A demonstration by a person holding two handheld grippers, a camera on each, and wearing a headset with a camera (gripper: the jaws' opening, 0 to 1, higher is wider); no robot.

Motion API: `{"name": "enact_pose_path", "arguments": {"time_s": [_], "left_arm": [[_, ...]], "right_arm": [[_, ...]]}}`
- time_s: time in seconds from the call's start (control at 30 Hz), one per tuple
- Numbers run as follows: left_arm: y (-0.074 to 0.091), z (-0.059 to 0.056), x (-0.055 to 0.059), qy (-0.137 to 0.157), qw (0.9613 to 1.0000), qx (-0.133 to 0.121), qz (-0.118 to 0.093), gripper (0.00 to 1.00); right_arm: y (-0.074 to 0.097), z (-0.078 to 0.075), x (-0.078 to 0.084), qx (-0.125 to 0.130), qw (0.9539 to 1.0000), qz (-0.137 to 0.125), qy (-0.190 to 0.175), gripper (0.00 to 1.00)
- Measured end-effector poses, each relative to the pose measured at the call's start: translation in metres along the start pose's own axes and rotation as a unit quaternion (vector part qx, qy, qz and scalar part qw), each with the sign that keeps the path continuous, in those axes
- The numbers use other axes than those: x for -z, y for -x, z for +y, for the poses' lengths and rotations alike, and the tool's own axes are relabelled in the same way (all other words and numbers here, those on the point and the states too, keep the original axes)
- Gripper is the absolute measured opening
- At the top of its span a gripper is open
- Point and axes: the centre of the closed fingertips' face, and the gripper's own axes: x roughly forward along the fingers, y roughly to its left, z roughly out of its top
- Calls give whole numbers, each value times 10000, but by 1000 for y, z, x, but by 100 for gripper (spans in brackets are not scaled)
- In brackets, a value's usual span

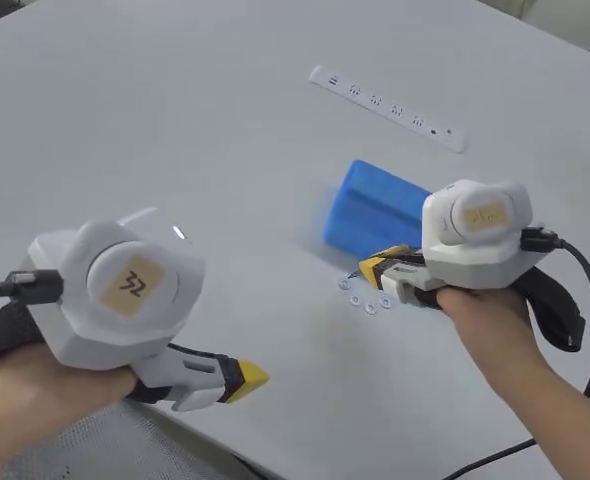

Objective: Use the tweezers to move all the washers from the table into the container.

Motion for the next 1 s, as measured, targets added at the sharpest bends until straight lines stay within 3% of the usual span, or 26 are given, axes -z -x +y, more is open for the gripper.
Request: {"name": "enact_pose_path", "arguments": {"time_s": [1.0], "left_arm": [[-3,3,7,-24,9999,5,122,99]], "right_arm": [[-11,-4,4,38,9996,278,48,3]]}}
